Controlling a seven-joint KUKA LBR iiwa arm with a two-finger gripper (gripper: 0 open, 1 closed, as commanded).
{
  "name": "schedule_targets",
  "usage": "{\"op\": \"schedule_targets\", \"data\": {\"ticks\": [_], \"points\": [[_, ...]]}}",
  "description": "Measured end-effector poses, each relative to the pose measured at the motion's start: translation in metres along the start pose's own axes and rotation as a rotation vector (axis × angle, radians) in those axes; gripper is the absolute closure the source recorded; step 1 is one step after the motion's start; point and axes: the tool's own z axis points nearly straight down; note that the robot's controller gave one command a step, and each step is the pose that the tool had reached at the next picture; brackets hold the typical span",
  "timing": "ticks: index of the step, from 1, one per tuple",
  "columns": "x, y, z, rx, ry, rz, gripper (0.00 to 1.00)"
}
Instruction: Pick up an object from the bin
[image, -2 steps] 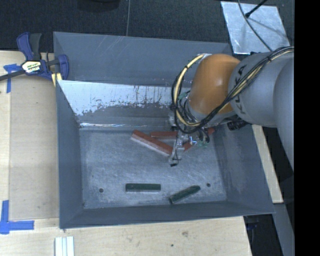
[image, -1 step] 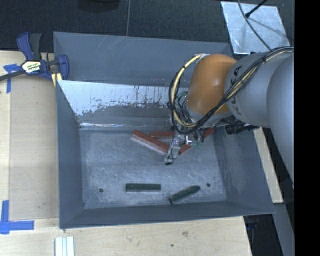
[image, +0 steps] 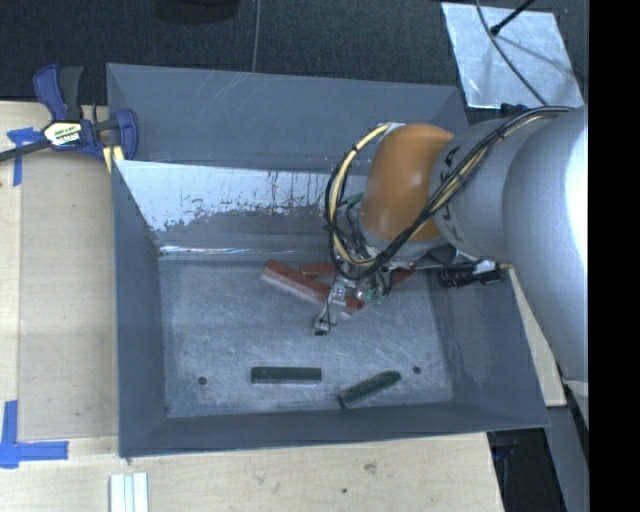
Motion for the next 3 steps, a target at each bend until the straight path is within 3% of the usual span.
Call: {"op": "schedule_targets", "data": {"ticks": [1, 2, 3], "points": [[-0.001, 0.0, 0.0, 0.0, -0.001, -0.003, 0.0], [-0.001, 0.0, -0.001, 0.0, -0.002, -0.004, 1.0], [-0.002, 0.0, -0.018, -0.002, -0.008, -0.006, 1.0]]}}
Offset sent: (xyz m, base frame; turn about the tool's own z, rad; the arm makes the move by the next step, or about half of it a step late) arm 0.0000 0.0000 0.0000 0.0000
